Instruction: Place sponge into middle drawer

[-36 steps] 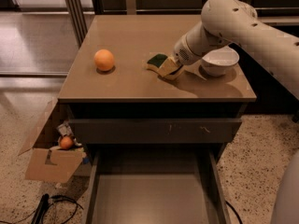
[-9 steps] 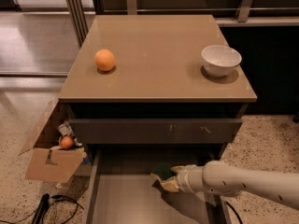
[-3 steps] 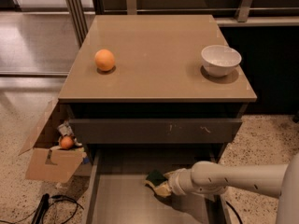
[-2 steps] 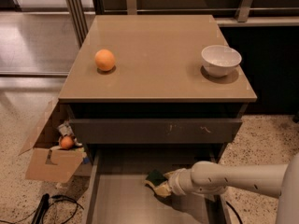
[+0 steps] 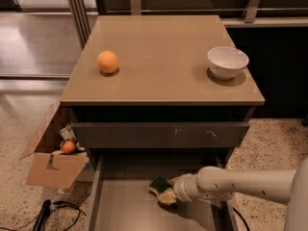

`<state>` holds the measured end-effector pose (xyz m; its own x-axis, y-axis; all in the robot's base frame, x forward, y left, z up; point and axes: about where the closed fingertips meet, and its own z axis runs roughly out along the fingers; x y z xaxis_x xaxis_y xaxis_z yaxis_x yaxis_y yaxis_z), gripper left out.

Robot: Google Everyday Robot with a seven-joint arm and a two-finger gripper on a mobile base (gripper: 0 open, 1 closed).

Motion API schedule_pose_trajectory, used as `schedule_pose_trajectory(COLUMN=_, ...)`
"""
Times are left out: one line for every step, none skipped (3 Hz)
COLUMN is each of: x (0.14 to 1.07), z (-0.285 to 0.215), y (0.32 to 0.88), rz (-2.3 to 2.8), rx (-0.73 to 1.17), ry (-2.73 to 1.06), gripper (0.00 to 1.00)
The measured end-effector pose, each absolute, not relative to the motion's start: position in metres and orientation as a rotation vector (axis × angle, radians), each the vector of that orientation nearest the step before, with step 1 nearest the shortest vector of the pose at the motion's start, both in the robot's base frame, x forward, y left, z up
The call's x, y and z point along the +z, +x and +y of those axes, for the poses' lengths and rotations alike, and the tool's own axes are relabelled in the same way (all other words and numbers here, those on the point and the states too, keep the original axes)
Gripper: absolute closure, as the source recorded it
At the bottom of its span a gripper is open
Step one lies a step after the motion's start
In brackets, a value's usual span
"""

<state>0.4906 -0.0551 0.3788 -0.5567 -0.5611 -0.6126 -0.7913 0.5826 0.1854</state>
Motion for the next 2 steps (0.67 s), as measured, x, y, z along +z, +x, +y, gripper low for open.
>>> schedule_pose_trajectory(x=0.3788, z=-0.0551, y=0.4906, rz=2.317, rx=0.616, ry=-1.078, gripper=0.00)
schedule_pose_trajectory(x=0.3788, z=-0.0550, y=0.4906, rz=2.317, rx=0.616, ry=-1.078, gripper=0.00)
